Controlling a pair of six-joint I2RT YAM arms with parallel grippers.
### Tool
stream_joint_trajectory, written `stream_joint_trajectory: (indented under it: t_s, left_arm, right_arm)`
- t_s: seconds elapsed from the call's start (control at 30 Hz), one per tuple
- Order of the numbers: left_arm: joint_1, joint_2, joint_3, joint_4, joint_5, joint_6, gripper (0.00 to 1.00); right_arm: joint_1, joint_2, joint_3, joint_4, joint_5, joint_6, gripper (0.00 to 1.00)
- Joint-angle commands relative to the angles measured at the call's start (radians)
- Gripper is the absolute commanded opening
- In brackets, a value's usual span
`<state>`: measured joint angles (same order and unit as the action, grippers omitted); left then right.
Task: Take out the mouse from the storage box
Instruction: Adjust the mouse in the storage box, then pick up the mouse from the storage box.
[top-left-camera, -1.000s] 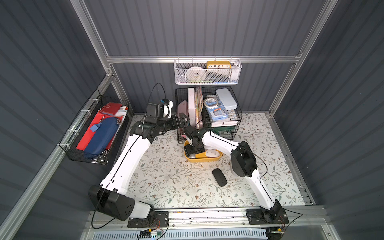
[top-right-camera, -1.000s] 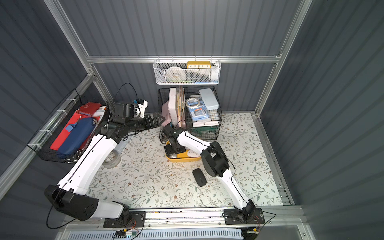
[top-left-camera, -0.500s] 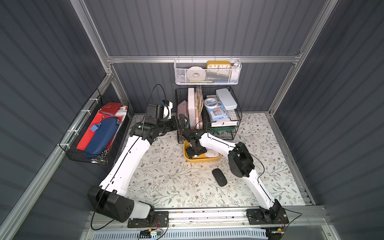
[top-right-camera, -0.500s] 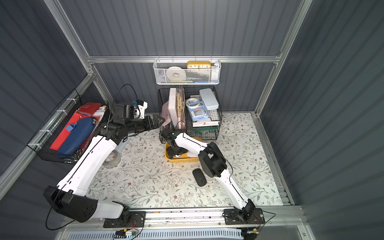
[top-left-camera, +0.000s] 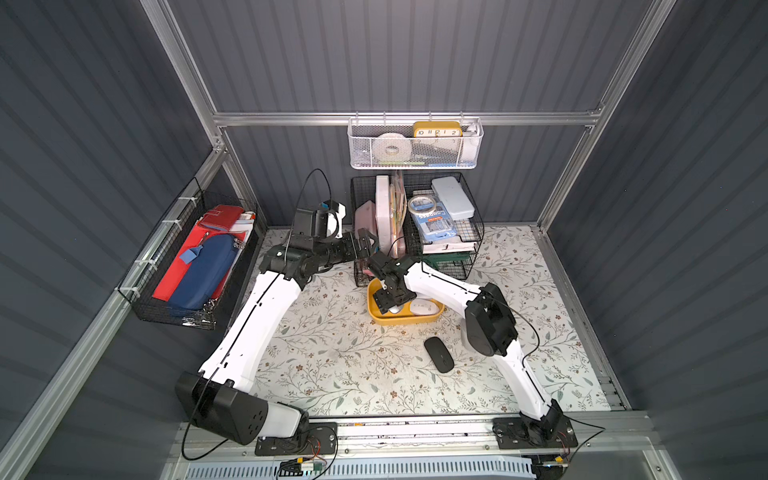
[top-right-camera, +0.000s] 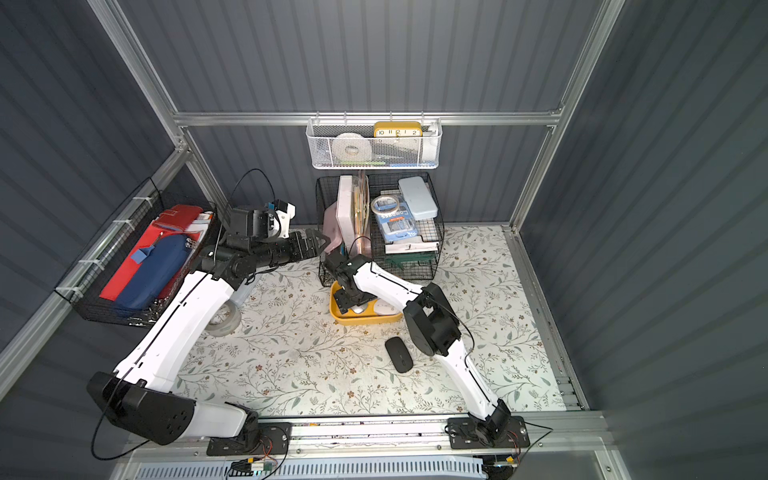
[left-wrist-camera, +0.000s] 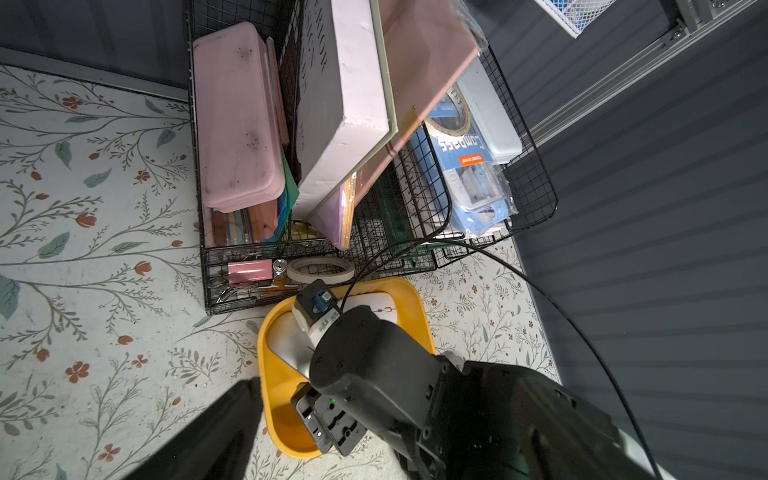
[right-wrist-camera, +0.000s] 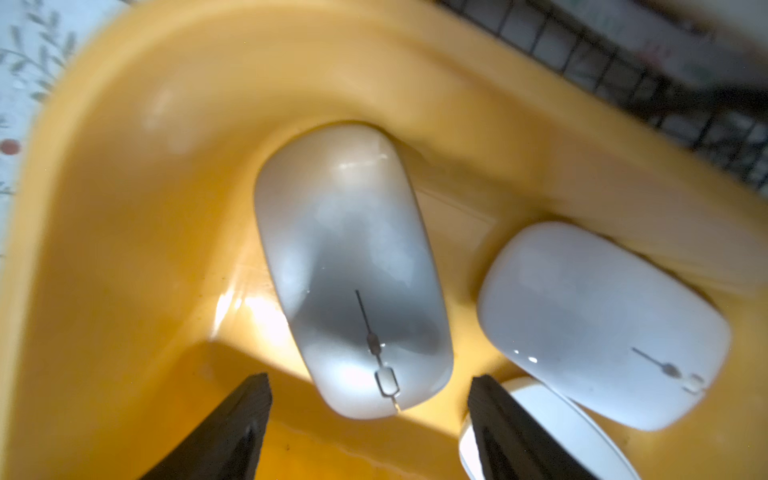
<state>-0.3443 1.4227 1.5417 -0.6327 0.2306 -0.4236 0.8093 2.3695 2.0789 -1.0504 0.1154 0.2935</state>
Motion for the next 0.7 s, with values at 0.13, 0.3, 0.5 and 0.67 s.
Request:
stream_joint_trajectory:
  t_s: [0.13,0.3,0.5,0.67]
  left_arm:
    - [0.005,-0.012,0.014,-0.013,-0.01,0.022,0.99]
    - [0.005,0.003,0.024,-0.012,0.001,0.014,0.99]
    - [0.006,0.007,0.038,-0.024,-0.005,0.011,0.99]
    - [0.005,0.011,0.036,-0.027,-0.008,0.009,0.99]
  right_arm:
    - [0.0,0.035,0.009,0.082,0.017,-0.181,0.85]
    - [-0.007,0.082,0.017,0.135,0.003,-0.255,0.86]
    - [-0.025,0.12,0.017,0.168,-0.031,-0.254,0.86]
    - [-0.036,0.143,0.015,0.166,-0.11,-0.238,0.73]
